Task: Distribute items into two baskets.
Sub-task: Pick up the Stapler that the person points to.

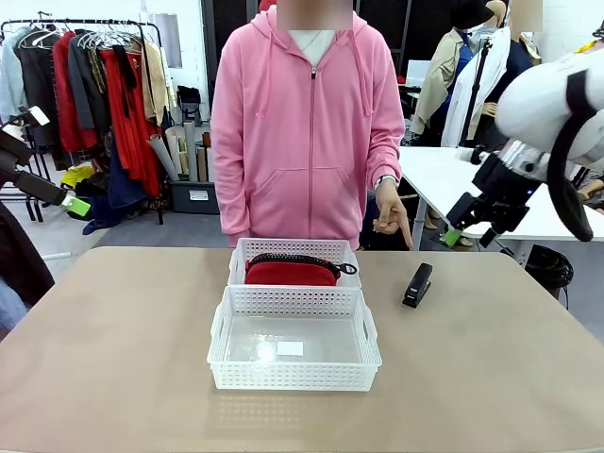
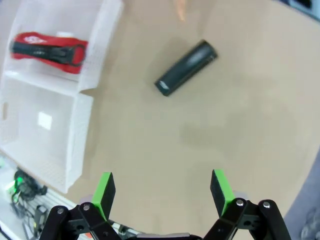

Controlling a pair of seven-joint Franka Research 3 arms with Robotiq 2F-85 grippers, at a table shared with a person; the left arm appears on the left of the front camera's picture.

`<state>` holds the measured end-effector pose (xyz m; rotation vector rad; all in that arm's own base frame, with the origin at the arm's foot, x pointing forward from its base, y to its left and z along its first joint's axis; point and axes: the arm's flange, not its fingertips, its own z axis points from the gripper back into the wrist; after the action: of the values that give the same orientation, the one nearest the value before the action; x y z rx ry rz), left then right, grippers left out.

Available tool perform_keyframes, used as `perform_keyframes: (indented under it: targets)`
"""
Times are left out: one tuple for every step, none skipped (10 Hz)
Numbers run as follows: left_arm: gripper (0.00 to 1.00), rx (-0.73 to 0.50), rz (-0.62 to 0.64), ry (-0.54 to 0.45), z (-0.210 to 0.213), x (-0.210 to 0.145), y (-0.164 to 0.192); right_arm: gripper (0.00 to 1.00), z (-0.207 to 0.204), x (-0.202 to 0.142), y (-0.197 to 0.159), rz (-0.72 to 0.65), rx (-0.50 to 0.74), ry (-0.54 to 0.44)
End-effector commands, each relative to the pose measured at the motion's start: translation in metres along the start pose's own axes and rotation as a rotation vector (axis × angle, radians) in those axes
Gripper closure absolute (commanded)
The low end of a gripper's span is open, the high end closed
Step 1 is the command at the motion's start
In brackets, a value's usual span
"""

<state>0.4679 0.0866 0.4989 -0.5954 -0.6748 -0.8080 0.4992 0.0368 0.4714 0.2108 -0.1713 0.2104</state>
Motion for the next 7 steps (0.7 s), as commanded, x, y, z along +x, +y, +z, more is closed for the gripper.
perform_keyframes:
  targets:
    - [0.0,-0.003,0.0,-0.008,0.001,0.0,-0.001,0.0,-0.008,0.022,0.012,-0.126,-0.076,0.081]
    - [0.0,-0.003,0.0,-0.008,0.001,0.0,-0.001,0.0,-0.013,0.031,0.015,-0.193,-0.061,0.081]
    - [0.0,-0.003,0.0,-0.008,0.001,0.0,-0.001,0.0,-0.018,0.039,0.015,-0.239,-0.079,0.059]
    - [0.0,-0.003,0.0,-0.008,0.001,0.0,-0.001,0.0,-0.025,0.046,0.015,-0.27,-0.089,0.051]
    - [0.0,-0.003,0.0,-0.008,0.001,0.0,-0.001,0.0,-0.034,0.051,0.016,-0.285,-0.099,0.05]
    - [0.0,-0.003,0.0,-0.008,0.001,0.0,-0.001,0.0,-0.042,0.055,0.016,-0.292,-0.102,0.054]
    - [0.0,-0.003,0.0,-0.008,0.001,0.0,-0.001,0.0,-0.047,0.058,0.016,-0.293,-0.102,0.052]
